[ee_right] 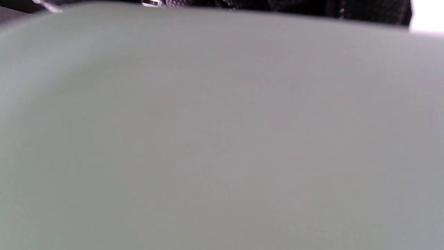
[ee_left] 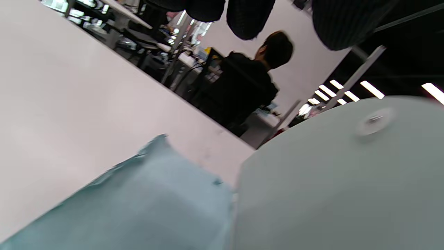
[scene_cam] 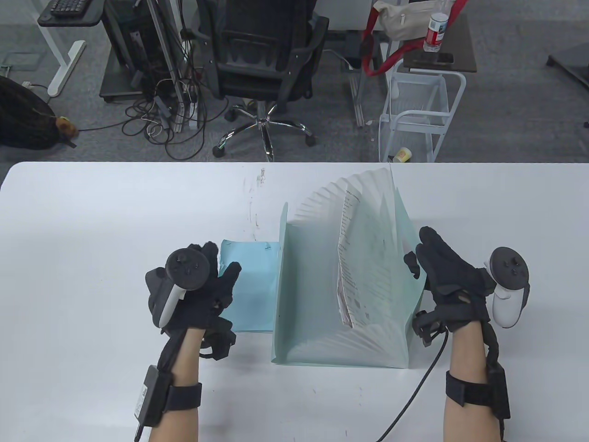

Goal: Pull documents from accordion folder and sort

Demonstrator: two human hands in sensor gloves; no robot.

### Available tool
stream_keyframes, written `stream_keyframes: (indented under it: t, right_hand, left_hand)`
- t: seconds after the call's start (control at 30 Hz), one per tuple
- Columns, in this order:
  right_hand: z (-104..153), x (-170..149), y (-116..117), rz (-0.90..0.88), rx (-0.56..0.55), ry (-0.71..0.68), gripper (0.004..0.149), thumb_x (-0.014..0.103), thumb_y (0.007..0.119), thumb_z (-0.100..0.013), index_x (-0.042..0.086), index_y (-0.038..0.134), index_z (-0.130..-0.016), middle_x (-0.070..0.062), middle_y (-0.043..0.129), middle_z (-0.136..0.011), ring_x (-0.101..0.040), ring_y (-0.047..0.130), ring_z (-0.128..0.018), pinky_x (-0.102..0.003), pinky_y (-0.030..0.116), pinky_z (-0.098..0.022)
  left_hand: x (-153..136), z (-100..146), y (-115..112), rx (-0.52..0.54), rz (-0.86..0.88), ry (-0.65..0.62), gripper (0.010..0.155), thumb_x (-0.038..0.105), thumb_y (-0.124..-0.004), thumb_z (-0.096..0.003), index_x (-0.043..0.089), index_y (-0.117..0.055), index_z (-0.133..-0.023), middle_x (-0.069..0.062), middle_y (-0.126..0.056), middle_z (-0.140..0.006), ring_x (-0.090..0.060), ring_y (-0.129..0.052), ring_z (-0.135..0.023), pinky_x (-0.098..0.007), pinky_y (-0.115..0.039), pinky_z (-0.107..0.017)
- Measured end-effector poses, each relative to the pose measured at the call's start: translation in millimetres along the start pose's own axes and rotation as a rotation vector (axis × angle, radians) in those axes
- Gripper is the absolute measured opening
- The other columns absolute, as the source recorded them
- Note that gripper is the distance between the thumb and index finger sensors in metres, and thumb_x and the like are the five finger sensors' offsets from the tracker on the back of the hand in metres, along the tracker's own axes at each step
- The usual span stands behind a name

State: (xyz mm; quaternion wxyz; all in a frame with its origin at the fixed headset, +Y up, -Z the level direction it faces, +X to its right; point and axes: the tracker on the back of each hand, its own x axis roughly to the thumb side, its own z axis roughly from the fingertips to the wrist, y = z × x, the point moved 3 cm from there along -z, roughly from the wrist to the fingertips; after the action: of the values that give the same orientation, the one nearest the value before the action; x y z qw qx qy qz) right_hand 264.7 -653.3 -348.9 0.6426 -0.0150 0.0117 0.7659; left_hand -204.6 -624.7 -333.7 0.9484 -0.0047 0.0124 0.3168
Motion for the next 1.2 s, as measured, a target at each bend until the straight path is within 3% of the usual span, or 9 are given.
stream_keyframes:
  t: [0.1, 0.17, 0.23, 0.3, 0.37, 0.5, 0.83, 1.03, 1.2]
  right_hand:
    - [0, 1, 1, 0.008, -0.001, -0.003, 0.069, 0.05, 0.071, -0.049, 0.012, 0.051, -0.103, -0.023, 0.075, -0.083, -0.054, 0.081, -0.074, -0.061, 0.076, -0.044]
    - [0, 1, 1, 0.01, -0.002, -0.004, 0.069, 0.05, 0.071, -0.049, 0.012, 0.051, -0.103, -0.023, 0.076, -0.083, -0.054, 0.081, -0.074, -0.061, 0.076, -0.044]
    - [0, 0, 1, 0.008, -0.002, -0.003, 0.069, 0.05, 0.071, -0.049, 0.012, 0.051, -0.103, -0.022, 0.076, -0.083, -0.054, 0.081, -0.074, -0.061, 0.076, -0.044]
    - [0, 1, 1, 0.005, 0.0, -0.002, 0.069, 0.05, 0.071, -0.049, 0.012, 0.051, -0.103, -0.022, 0.076, -0.083, -0.054, 0.081, -0.074, -0.061, 0.076, -0.044]
    - [0, 1, 2, 0.006, 0.001, -0.003, 0.069, 0.05, 0.071, -0.049, 0.012, 0.051, -0.103, -0.022, 0.076, -0.083, -0.054, 0.081, -0.074, -0.061, 0.076, -0.044]
    - [0, 1, 3, 0.011, 0.002, -0.005, 0.069, 0.05, 0.071, -0.049, 0.012, 0.051, -0.103, -0.022, 0.076, -0.083, -0.054, 0.081, -0.074, -0.061, 0.076, -0.044]
    - [-1, 1, 5, 0.019, 0.006, -0.008, 0.069, 0.05, 0.071, -0.049, 0.012, 0.051, -0.103, -0.022, 0.076, -0.083, -0.054, 0.081, -0.074, -0.061, 0.077, -0.044]
    - [0, 1, 5, 0.022, -0.005, -0.011, 0.068, 0.05, 0.07, -0.049, 0.012, 0.051, -0.103, -0.023, 0.076, -0.082, -0.054, 0.081, -0.073, -0.061, 0.077, -0.044]
    - [-1, 1, 6, 0.022, -0.001, -0.011, 0.068, 0.049, 0.069, -0.05, 0.011, 0.051, -0.103, -0.023, 0.076, -0.082, -0.055, 0.081, -0.073, -0.061, 0.077, -0.044]
  left_hand:
    - [45, 19, 23, 0.218, 0.088, -0.195, 0.053, 0.058, -0.074, -0.0507, 0.028, -0.074, -0.094, -0.007, -0.065, -0.103, -0.031, -0.07, -0.09, -0.052, -0.056, -0.072]
    - [68, 27, 26, 0.228, 0.12, -0.28, 0.044, 0.057, -0.074, -0.0508, 0.031, -0.082, -0.085, -0.003, -0.084, -0.089, -0.025, -0.086, -0.076, -0.048, -0.071, -0.065]
    - [89, 29, 20, 0.13, 0.188, -0.362, 0.037, 0.051, -0.072, -0.0527, 0.031, -0.087, -0.08, 0.001, -0.096, -0.073, -0.02, -0.097, -0.06, -0.044, -0.081, -0.056]
    - [106, 25, 3, -0.073, 0.307, -0.388, 0.038, 0.044, -0.069, -0.0548, 0.024, -0.087, -0.082, -0.003, -0.097, -0.065, -0.02, -0.097, -0.048, -0.043, -0.082, -0.047]
    - [117, 20, -11, -0.175, 0.336, -0.403, 0.039, 0.041, -0.069, -0.0552, 0.018, -0.087, -0.081, -0.004, -0.099, -0.057, -0.014, -0.097, -0.03, -0.038, -0.086, -0.032]
    - [131, 16, -35, -0.207, 0.196, -0.322, 0.041, 0.044, -0.074, -0.0539, 0.016, -0.092, -0.076, 0.002, -0.103, -0.043, -0.005, -0.092, -0.007, -0.03, -0.085, -0.012]
    - [163, 13, -84, -0.202, -0.348, -0.19, 0.05, 0.054, -0.088, -0.0471, 0.011, -0.096, -0.072, 0.004, -0.105, -0.034, -0.005, -0.092, -0.001, -0.029, -0.084, -0.006]
    - [169, 11, -98, -0.205, -0.397, -0.177, 0.045, 0.047, -0.089, -0.0481, 0.011, -0.094, -0.076, 0.004, -0.105, -0.038, -0.005, -0.092, -0.003, -0.029, -0.085, -0.008]
    - [169, 11, -104, -0.205, -0.426, -0.181, 0.051, 0.055, -0.09, -0.0453, 0.013, -0.094, -0.075, 0.005, -0.104, -0.038, -0.005, -0.092, -0.003, -0.028, -0.085, -0.008]
